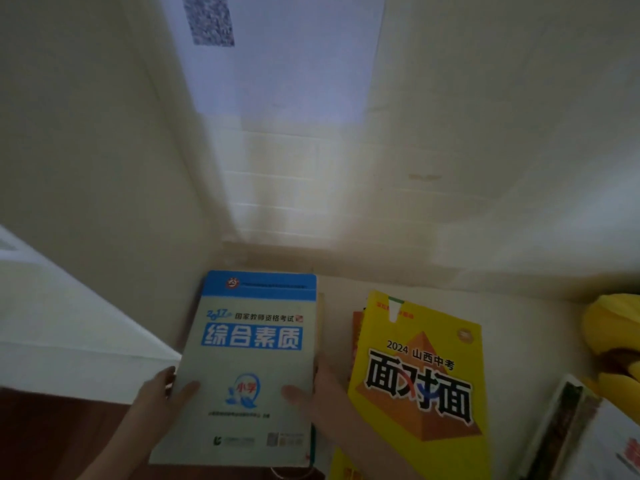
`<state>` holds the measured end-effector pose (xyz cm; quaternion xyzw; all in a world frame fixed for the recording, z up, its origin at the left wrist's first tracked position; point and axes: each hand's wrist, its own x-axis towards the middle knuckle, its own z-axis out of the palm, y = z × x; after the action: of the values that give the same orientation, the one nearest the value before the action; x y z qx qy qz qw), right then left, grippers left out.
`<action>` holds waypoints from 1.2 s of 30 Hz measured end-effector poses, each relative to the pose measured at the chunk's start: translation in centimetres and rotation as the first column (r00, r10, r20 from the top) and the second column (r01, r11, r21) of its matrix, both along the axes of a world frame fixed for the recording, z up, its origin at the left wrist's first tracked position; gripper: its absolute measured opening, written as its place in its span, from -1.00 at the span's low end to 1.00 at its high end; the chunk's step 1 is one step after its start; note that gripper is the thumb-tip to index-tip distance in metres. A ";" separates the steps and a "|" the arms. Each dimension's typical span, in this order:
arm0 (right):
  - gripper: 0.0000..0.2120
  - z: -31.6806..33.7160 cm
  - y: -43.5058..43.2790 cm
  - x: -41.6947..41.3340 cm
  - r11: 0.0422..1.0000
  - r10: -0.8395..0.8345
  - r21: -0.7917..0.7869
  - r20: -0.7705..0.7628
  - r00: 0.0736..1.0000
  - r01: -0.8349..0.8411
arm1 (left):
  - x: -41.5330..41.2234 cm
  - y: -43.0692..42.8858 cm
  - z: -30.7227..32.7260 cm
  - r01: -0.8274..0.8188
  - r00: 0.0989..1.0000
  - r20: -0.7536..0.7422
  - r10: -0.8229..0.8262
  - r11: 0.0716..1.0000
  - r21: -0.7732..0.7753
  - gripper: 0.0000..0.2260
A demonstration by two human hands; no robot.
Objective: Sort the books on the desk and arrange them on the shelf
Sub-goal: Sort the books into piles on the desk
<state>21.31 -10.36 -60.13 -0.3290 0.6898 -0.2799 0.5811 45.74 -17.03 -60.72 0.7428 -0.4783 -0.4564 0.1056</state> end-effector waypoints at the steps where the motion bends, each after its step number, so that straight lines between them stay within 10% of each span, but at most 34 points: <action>1: -0.36 -0.4 -0.2 0.2 0.999 -0.007 0.036 -0.017 1.000 0.008 | 0.1 -0.2 -0.1 0.006 1.000 -0.016 -0.006 1.000 0.028 -0.53; 10: -0.50 0.4 -0.8 0.8 0.995 0.024 0.101 -0.233 0.972 0.000 | 0.0 -0.3 0.5 0.037 0.995 -0.096 -0.030 0.997 0.071 -0.80; 19: -0.35 0.8 -0.7 3.0 0.984 0.061 0.180 -0.269 0.961 -0.012 | 0.1 -1.0 0.2 0.015 0.999 -0.048 -0.009 0.990 0.138 -0.46; 36: -0.40 1.1 1.1 2.7 0.986 -0.166 -0.004 -0.090 0.982 0.166 | -1.4 0.5 3.3 0.084 0.995 -0.061 -0.083 0.996 0.005 -0.68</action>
<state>23.97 -9.22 -59.08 -0.2818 0.7408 -0.3111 0.5244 44.35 -16.52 -57.46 0.7083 -0.5038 -0.4846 0.0983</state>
